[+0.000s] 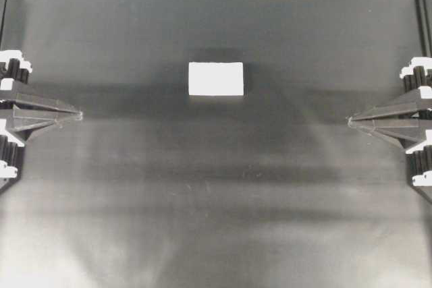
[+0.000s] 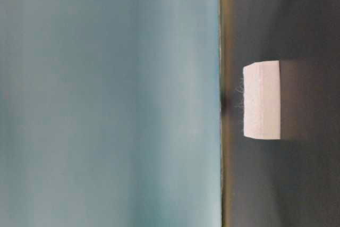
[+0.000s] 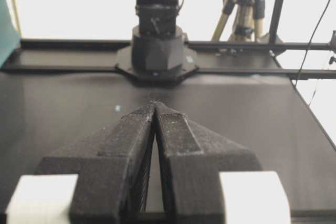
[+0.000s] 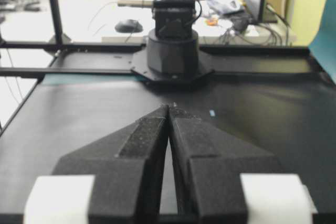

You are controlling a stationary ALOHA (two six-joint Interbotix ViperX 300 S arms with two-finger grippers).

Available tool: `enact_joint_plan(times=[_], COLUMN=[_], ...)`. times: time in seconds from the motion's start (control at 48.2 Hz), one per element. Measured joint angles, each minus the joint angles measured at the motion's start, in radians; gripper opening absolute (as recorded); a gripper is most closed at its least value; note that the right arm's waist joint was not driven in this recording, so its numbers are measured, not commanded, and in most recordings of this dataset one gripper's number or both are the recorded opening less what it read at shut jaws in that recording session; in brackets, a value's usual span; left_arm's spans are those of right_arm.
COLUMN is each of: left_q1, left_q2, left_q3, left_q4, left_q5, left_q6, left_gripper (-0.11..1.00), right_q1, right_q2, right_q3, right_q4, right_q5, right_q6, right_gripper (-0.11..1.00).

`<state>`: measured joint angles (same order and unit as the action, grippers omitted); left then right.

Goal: Push the sponge with the left arm to wipe the table.
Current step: 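Move the left gripper forward and right toward the white sponge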

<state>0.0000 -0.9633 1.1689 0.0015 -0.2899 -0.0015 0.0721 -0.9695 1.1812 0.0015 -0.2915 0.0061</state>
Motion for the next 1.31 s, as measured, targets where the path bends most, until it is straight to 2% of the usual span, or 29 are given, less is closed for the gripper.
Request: enact_joint_plan(times=[0.104,0.166,0.228,0.353,0.395,0.478,0.664,0.81,0.997,1.184,1.308], left_q1=[0.003,0.008,0.009,0.011,0.012,0.023,0.091,0.137,0.183,0.258,0.295], left_q2=[0.018,0.051,0.081,0.138,0.160,0.209,0.397,0.572,0.822,0.996,1.078], left_q3=[0.009,0.014,0.014,0.012,0.008,-0.009,-0.095,-0.190,-0.365,-0.522,-0.600], left_q4=[0.026,0.035,0.037,0.038,0.038,0.038,0.040,0.038,0.040,0.040,0.038], left_q5=[0.014,0.017,0.015,0.003,-0.008,-0.034,-0.110,-0.115,-0.078,0.031,0.074], left_q6=[-0.029,-0.043,-0.046,-0.049,-0.052,-0.058,-0.123,-0.176,-0.213,-0.250,-0.272], left_gripper=[0.01,0.05,0.20,0.58,0.62,0.55,0.24,0.12,0.11,0.12,0.17], right_q1=[0.000,0.000,0.000,0.000,0.000,0.000,0.000,0.000,0.000,0.000,0.000], right_q2=[0.000,0.000,0.000,0.000,0.000,0.000,0.000,0.002,0.002,0.002,0.003], right_q3=[0.006,0.009,0.011,0.014,0.014,0.014,0.017,0.020,0.023,0.032,0.035], right_q4=[0.000,0.000,0.000,0.000,0.002,0.000,0.000,0.003,0.006,0.011,0.012], right_q5=[0.000,0.002,0.002,0.017,0.026,0.034,0.040,0.041,0.041,0.041,0.041], right_q6=[0.000,0.000,0.000,0.000,0.000,0.000,0.000,0.000,0.000,0.000,0.000], right_gripper=[0.00,0.01,0.05,0.26,0.33,0.33,0.28,0.26,0.25,0.25,0.25])
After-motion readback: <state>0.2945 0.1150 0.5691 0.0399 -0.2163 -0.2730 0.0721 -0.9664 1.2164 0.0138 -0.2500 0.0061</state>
